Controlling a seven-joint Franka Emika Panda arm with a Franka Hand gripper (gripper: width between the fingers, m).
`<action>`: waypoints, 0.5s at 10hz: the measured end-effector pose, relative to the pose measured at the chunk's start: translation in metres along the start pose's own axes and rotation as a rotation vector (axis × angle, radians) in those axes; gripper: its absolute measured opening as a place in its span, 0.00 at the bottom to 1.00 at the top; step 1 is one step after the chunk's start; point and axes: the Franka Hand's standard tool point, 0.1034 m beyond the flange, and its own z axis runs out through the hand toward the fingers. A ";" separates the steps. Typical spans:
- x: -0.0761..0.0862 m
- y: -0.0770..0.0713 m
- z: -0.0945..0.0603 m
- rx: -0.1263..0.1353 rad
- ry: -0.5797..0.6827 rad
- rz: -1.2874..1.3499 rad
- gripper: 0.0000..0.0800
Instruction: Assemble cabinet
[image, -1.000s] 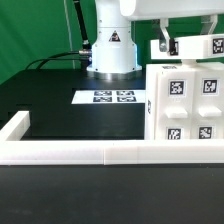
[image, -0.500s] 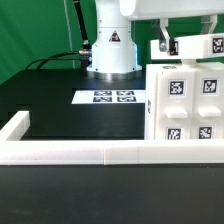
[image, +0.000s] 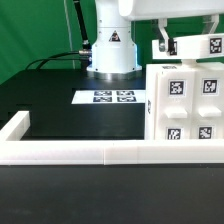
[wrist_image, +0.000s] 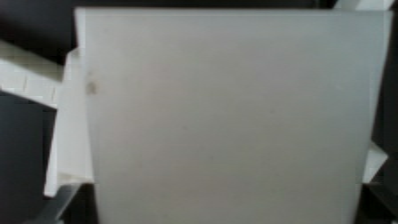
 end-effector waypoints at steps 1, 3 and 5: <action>0.000 0.000 0.000 0.000 0.000 0.061 0.70; 0.000 -0.001 0.000 0.003 0.000 0.181 0.70; 0.001 -0.002 0.000 0.008 0.002 0.325 0.70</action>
Offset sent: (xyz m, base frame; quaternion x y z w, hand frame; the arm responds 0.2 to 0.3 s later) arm 0.0000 0.0000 0.0000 0.0000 0.0000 0.1938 0.9810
